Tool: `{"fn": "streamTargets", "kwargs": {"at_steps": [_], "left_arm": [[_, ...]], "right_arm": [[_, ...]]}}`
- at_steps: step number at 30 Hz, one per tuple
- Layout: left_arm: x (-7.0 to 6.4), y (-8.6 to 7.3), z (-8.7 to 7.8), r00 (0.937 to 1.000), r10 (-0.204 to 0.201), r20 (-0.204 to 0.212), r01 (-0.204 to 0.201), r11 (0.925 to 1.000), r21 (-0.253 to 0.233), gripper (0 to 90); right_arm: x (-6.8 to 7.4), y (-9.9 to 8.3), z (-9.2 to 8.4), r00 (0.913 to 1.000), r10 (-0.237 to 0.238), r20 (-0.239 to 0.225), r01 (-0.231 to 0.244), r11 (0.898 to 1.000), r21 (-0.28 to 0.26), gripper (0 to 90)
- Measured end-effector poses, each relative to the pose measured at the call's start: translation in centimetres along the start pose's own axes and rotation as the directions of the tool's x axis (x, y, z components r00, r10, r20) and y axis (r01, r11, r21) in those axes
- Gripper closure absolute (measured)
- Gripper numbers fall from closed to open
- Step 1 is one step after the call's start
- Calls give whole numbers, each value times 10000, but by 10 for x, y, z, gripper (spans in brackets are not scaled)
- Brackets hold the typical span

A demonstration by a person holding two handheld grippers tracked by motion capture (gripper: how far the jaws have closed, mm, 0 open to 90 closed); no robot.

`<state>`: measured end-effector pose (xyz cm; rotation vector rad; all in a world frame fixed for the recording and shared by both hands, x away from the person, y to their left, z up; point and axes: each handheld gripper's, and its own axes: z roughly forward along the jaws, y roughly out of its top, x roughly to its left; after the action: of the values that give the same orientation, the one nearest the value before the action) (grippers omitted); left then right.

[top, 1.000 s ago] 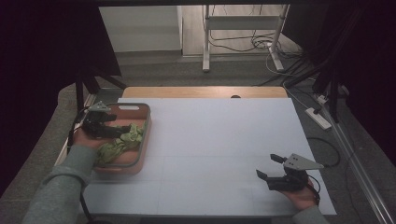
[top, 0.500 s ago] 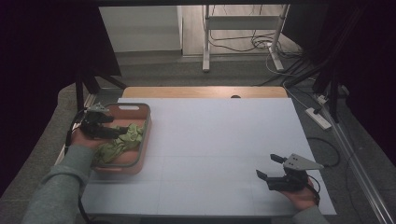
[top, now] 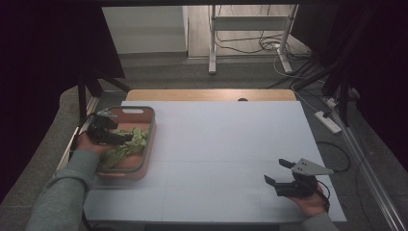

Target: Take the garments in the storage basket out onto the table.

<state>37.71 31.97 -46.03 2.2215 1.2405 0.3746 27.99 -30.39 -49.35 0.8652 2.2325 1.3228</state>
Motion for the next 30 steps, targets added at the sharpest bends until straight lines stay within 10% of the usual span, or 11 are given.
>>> {"fn": "streamTargets", "kwargs": {"at_steps": [30], "left_arm": [[2,4,26,9997,251,-14,-248,9921,1233,43]], "right_arm": [[0,-1,-1,10000,26,-22,-26,10000,27,170]]}}
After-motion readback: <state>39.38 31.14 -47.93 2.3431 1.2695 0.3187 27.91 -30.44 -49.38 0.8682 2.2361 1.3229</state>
